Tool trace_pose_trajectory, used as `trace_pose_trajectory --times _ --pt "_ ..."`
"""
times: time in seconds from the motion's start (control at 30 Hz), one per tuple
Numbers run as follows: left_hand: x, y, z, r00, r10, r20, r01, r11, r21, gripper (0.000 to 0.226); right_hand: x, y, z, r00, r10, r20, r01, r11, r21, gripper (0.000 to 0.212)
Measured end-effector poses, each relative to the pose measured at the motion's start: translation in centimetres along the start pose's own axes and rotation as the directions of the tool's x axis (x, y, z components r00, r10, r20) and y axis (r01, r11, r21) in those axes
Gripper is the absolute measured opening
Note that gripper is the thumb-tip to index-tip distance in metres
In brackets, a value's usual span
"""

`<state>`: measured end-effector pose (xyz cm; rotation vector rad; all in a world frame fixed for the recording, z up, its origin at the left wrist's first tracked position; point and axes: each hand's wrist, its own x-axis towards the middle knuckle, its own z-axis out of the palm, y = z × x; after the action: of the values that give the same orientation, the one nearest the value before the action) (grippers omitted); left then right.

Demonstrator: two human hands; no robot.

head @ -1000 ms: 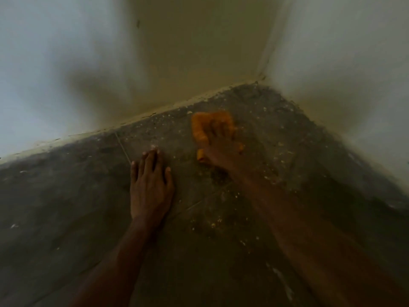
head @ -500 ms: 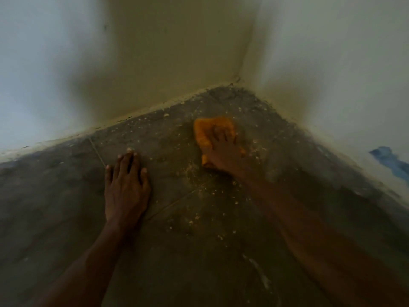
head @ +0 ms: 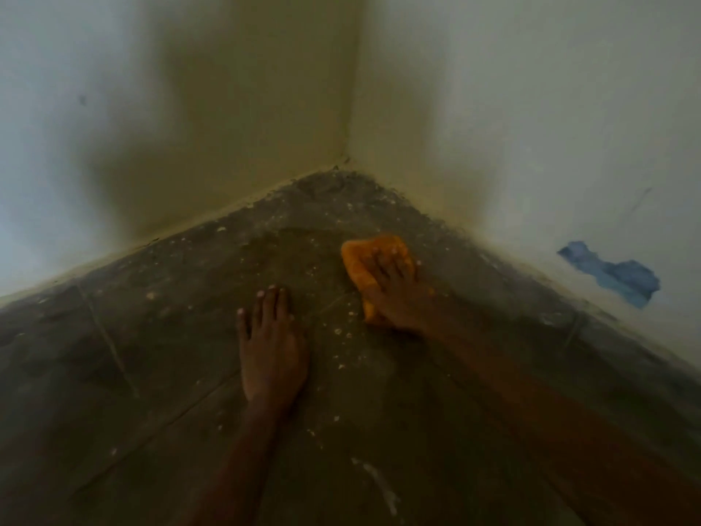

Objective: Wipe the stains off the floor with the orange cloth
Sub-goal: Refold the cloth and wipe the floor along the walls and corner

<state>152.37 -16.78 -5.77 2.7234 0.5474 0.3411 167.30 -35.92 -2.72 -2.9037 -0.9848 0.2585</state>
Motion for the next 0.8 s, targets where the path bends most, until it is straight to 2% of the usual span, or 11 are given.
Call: trace_pose_trajectory --times 0.07,0.13,0.2,0.27,0.37,0.43,0.53,0.6,0.63,0.7,0.8 --pt "0.3 0.0 0.5 1.000 -0.007 0.015 0.007 1.000 0.026 0.054 -7.3 1.0 1.9 0.985 -0.173 -0.028 0.173 0.985 -0.001 0.066" --pt "0.3 -0.4 0.5 1.000 -0.008 -0.006 0.009 0.998 0.061 0.054 -11.8 3.5 2.1 0.984 -0.179 0.009 0.179 0.984 0.004 0.069" --pt "0.4 -0.2 0.6 1.000 -0.013 0.009 0.012 0.997 0.077 0.055 -9.2 7.5 1.4 0.997 -0.066 0.026 0.067 0.998 -0.011 0.068" --pt "0.5 0.2 0.6 1.000 -0.030 0.008 0.029 0.996 0.086 0.057 -1.9 9.6 0.0 0.993 0.115 0.009 -0.115 0.993 -0.013 0.074" --pt "0.7 0.1 0.5 0.999 -0.045 0.004 0.044 0.995 0.094 0.058 9.3 7.7 -1.5 0.962 0.272 -0.024 -0.269 0.959 0.094 0.071" --pt "0.7 0.1 0.5 0.999 -0.042 0.013 0.040 0.995 0.094 0.058 13.0 2.6 -1.8 0.981 0.192 -0.012 -0.190 0.974 0.122 0.066" --pt "0.7 0.3 0.3 0.998 -0.055 0.024 0.052 0.993 0.107 0.060 10.3 -3.8 -0.8 0.989 -0.148 0.002 0.148 0.989 -0.010 0.063" --pt "0.7 0.4 -0.1 0.997 -0.068 0.043 0.063 0.992 0.110 0.060 4.3 -3.6 0.3 0.939 -0.343 -0.003 0.343 0.938 -0.042 0.065" --pt "0.7 0.5 -0.2 0.996 -0.068 0.051 0.063 0.993 0.104 0.060 1.6 -1.9 0.3 0.929 -0.371 0.014 0.371 0.929 -0.015 0.066" --pt "0.9 0.5 -0.2 0.997 -0.058 0.049 0.053 0.995 0.088 0.060 -0.1 4.2 -0.2 0.964 -0.259 0.063 0.261 0.964 -0.041 0.067" --pt "0.9 0.3 -0.1 0.998 -0.043 0.035 0.040 0.995 0.091 0.058 2.9 8.9 -3.1 0.992 0.104 0.065 -0.105 0.994 0.006 0.077"
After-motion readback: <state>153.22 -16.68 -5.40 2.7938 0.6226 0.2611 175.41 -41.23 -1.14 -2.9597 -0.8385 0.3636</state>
